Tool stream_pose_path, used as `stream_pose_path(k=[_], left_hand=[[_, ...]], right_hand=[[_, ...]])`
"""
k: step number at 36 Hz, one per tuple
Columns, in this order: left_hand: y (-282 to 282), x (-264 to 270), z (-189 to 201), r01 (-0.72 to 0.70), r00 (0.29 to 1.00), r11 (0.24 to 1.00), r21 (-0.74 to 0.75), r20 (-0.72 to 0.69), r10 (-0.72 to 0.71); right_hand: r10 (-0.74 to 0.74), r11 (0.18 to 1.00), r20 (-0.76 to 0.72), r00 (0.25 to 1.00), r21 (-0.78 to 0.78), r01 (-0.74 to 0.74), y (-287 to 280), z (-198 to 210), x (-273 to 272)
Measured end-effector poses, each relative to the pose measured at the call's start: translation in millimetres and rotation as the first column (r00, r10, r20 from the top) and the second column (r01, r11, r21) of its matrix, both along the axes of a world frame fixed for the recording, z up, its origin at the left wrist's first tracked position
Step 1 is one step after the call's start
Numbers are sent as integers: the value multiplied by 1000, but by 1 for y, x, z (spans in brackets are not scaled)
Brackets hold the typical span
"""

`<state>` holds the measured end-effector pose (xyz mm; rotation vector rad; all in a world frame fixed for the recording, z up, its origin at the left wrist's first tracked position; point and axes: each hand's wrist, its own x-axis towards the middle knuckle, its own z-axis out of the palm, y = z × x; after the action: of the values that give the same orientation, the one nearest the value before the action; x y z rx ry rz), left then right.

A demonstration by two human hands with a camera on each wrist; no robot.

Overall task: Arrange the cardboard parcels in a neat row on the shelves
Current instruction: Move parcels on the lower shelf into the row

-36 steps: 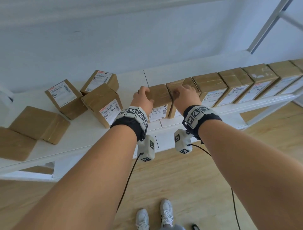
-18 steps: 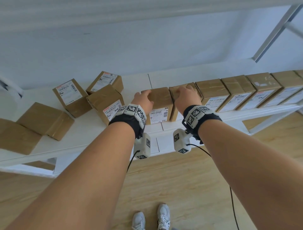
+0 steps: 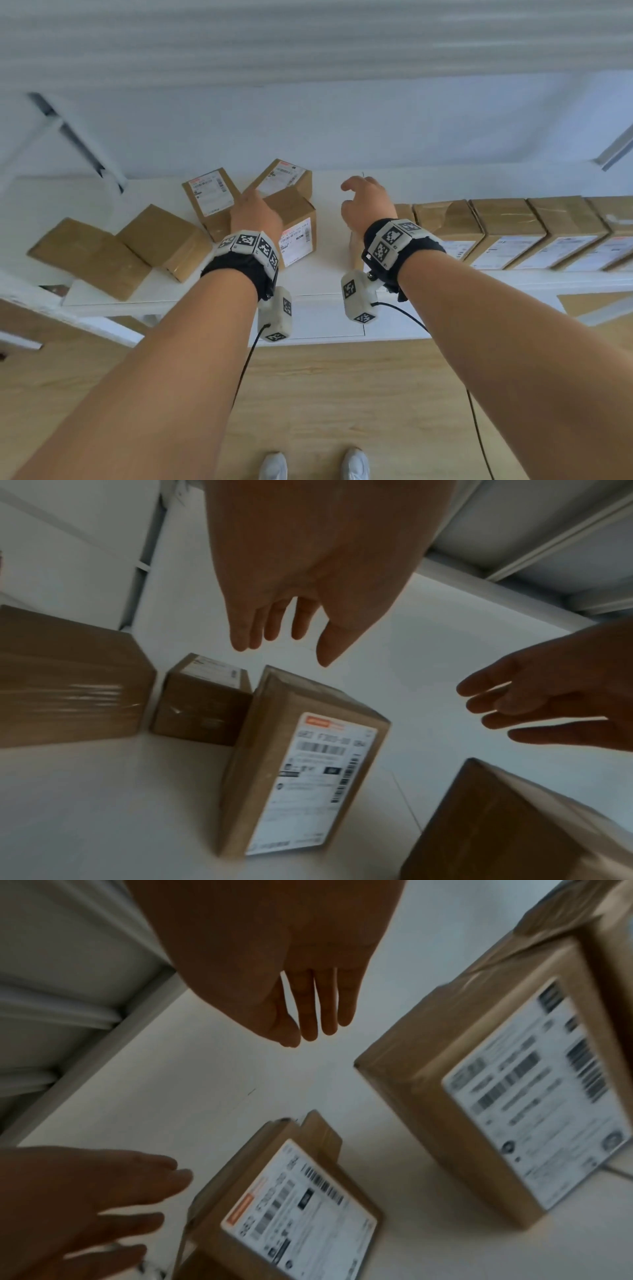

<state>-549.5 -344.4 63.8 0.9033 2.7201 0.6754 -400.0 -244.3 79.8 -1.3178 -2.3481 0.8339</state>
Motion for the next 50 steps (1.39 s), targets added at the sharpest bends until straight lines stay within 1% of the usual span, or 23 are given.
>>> stream_pose_path(k=[4, 8, 10, 13, 15, 19, 22, 24, 27, 30, 33, 36, 38, 41, 45, 50], left_hand=[[-12, -14, -15, -54, 987, 996, -73, 150, 65], [-18, -23, -25, -41, 972, 994, -98, 225, 63], [-21, -27, -26, 5, 963, 993, -119, 266, 27], [-23, -33, -28, 95, 948, 988, -125, 313, -52], [-24, -35, -27, 101, 937, 988, -119, 344, -55], [-24, -31, -26, 104, 915, 990, -92, 400, -58], [-23, -23, -23, 124, 907, 989, -84, 414, -79], [-20, -19, -24, 135, 912, 987, -85, 400, -90], [-16, -14, -22, 124, 932, 989, -83, 352, -87], [-13, -9, -19, 152, 938, 984, -91, 327, -115], [-12, -1, -20, 206, 933, 976, -70, 316, -174], [-11, 13, -19, 244, 916, 969, -46, 338, -215], [-9, 22, -20, 232, 916, 972, -35, 343, -206], [-6, 32, -21, 210, 920, 977, -38, 345, -184], [-3, 43, -22, 173, 920, 984, -31, 361, -150], [2, 54, -21, 200, 910, 978, -51, 379, -167]], right_hand=[[53, 995, 35, 998, -82, -50, -12, -12, -32], [50, 978, 95, 994, -204, -30, -23, -28, -55], [33, 969, 103, 994, -246, -6, -27, -34, -62], [8, 967, 110, 994, -252, 20, -29, -37, -66], [-11, 966, 121, 993, -253, 41, -31, -37, -65], [-30, 970, 159, 987, -235, 68, -33, -35, -58], [-29, 977, 228, 973, -200, 76, -35, -34, -53], [-33, 980, 254, 967, -184, 82, -37, -32, -48], [-50, 990, 215, 975, -118, 77, -35, -28, -36], [-114, 993, 156, 981, 4, 115, -30, -21, -22], [-214, 975, 151, 965, 94, 201, -23, -16, -5], [-283, 958, 172, 944, 109, 267, -16, -18, 16], [-301, 953, 188, 935, 104, 286, -13, -22, 29], [-281, 960, 207, 937, 80, 270, -9, -28, 45], [-220, 975, 257, 941, 83, 206, -10, -33, 53], [-180, 982, 284, 942, 103, 156, -14, -35, 55]])
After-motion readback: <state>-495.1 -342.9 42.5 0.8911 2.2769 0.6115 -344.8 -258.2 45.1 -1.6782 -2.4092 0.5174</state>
